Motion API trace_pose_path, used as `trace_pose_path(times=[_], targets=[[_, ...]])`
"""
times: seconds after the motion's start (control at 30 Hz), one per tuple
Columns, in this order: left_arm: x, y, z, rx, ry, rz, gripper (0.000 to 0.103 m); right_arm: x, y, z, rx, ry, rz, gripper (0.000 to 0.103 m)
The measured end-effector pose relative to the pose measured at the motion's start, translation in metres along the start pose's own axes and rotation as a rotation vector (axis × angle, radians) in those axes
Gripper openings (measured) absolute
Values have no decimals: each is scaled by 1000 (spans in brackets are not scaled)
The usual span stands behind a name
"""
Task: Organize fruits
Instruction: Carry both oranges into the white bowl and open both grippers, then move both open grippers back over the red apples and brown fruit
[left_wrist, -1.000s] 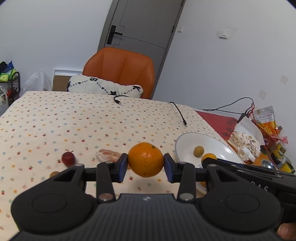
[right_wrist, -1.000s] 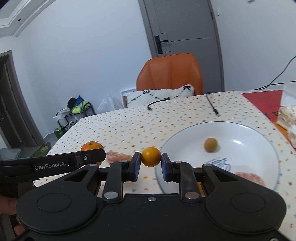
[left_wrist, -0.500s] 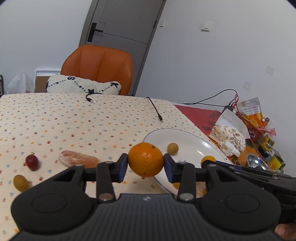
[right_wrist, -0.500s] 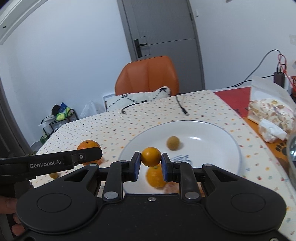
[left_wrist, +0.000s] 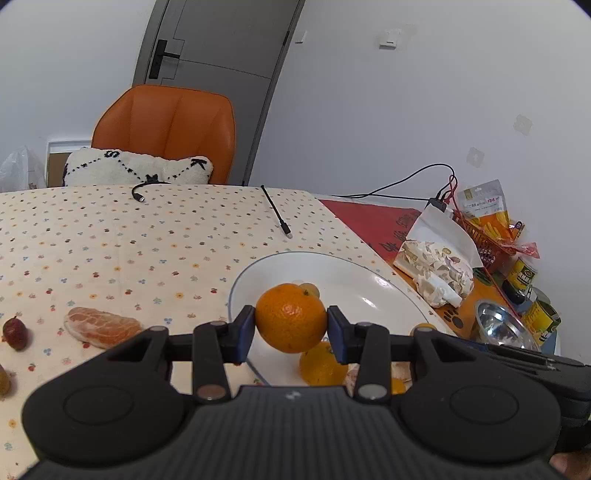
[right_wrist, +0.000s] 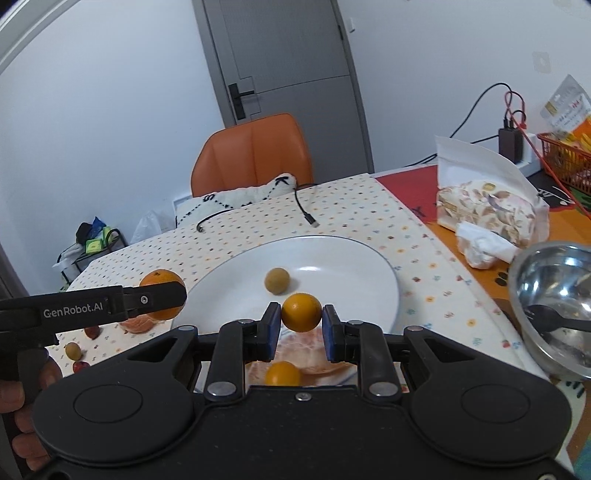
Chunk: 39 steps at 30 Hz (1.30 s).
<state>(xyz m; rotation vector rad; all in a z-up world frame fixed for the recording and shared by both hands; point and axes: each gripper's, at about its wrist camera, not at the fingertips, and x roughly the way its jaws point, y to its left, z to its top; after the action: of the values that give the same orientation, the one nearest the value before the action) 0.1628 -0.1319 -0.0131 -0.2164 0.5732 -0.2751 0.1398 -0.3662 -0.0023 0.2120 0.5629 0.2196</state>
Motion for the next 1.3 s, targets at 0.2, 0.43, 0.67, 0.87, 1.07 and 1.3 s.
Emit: trace_pose_path(times=[0.2,0.43,0.67,0.87,1.07,1.3], targets=[[11,-2,0,5,21,6,40,1,-4,-1,12,4,-7,22],[14,-1,-2,7,30,10,41,7,-1,0,9,13,3,22],[4,5,1,4,18,24,44,15,9,3,-8,15,20,22],[-8,20,1,-13,22,54,56,22,17,4,-21,18,32,22],[-28,40,0,-33,-11,106,77,29,25,5,-28,7,43,31],[-48,66,-3,-80,-34,194,83,24,36,-2,-49,3,78,61]])
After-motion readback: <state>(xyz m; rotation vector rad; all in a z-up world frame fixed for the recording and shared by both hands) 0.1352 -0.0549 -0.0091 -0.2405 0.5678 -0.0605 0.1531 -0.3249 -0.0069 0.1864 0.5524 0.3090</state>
